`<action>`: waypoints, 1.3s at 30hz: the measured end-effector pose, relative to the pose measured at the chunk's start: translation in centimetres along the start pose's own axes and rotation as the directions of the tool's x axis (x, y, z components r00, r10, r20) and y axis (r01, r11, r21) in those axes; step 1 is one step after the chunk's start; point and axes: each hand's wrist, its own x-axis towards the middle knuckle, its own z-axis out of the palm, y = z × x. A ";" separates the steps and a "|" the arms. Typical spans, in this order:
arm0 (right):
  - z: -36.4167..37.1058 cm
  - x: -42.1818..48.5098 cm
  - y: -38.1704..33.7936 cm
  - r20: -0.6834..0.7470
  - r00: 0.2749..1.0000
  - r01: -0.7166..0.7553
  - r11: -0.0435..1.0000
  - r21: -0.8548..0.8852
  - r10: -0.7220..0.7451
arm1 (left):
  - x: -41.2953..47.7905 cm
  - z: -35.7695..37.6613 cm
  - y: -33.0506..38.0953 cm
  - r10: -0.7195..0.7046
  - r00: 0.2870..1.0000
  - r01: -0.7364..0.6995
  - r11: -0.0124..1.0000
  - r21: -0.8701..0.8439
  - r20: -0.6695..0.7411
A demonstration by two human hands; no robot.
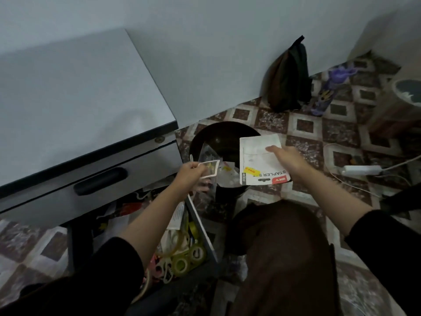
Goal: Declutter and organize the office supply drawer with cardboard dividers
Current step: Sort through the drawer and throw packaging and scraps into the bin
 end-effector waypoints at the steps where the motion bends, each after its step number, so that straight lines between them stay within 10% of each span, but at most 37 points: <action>1: -0.3 0.4 0.2 -0.005 1.000 -0.006 1.000 0.023 0.006 | 0.7 0.6 0.4 -0.003 1.000 0.003 1.000 -0.015 -0.019; 13: -1.3 5.2 2.0 0.004 0.999 -0.054 0.994 0.091 0.054 | 9.1 4.1 1.9 -0.072 0.985 0.058 0.995 -0.086 -0.159; 24: -0.2 6.8 1.9 0.069 0.991 -0.120 0.987 0.108 0.113 | 9.2 1.5 1.3 -0.136 0.988 0.136 0.991 0.013 0.072; 39: 4.1 7.5 -0.9 0.017 0.997 -0.080 0.997 -0.003 0.080 | 5.9 -0.9 1.2 -0.076 0.997 0.073 0.993 0.098 0.026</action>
